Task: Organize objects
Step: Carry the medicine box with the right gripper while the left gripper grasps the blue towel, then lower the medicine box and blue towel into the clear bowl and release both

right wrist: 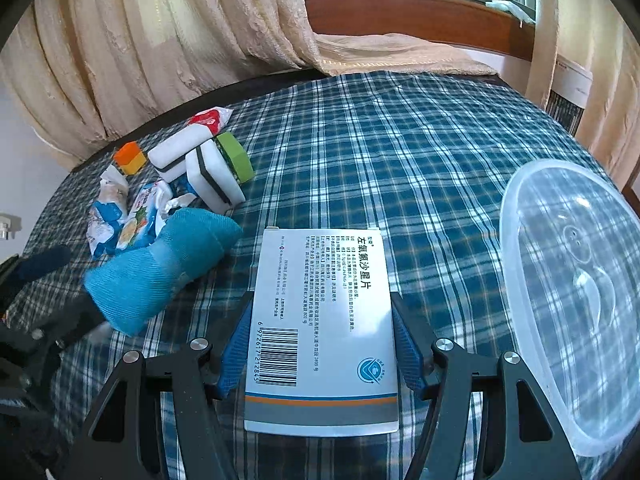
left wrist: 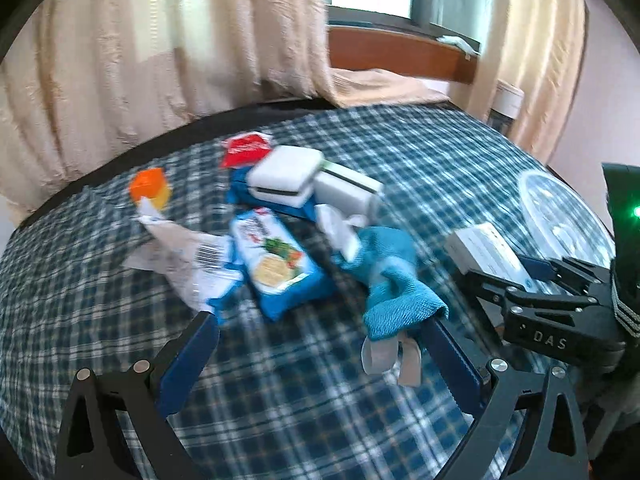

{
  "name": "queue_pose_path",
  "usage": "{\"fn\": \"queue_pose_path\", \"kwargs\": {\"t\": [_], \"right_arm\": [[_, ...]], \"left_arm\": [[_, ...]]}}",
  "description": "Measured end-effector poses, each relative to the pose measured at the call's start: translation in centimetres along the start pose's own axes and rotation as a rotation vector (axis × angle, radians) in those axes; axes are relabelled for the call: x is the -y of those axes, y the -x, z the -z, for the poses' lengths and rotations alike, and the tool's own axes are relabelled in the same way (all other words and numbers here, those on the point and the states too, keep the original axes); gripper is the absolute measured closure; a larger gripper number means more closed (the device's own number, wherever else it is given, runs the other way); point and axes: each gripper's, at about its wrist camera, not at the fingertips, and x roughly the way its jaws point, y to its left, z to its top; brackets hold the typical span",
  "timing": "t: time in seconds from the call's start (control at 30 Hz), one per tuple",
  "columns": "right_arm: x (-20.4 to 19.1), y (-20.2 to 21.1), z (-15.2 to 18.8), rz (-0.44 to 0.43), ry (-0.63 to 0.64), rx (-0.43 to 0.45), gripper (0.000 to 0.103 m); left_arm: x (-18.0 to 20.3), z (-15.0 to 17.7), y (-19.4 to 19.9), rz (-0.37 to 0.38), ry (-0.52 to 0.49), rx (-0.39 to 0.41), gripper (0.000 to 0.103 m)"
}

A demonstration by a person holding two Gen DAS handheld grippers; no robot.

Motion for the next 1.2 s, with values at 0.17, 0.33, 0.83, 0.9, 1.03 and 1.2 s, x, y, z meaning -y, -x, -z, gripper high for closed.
{"fn": "queue_pose_path", "kwargs": {"t": [0.17,0.33,0.83,0.9,1.03,1.2], "right_arm": [[0.8,0.6,0.4,-0.025,-0.025,0.007,0.039],[1.1,1.1,0.6,-0.055,-0.032,0.019,0.039],[2.2,3.9,0.6,-0.103,-0.047,0.098,0.039],[2.8,4.6,0.5,-0.1,-0.058,0.115,0.039],[4.2,5.9,0.5,-0.088,-0.084,0.151,0.039],[6.3,6.7,0.6,-0.062,-0.121,0.176,0.039]], "left_arm": [[0.6,0.0,0.2,0.023,-0.017,-0.016,0.0],[0.1,0.3,0.6,0.037,0.009,-0.035,0.0],[2.8,-1.1,-1.6,-0.033,0.039,-0.075,0.001],[3.0,-1.3,-2.1,-0.046,0.044,-0.084,0.003],[3.2,-1.6,-3.5,-0.062,0.059,-0.12,0.021],[4.1,-1.8,-4.6,-0.051,0.053,-0.159,0.044]]}}
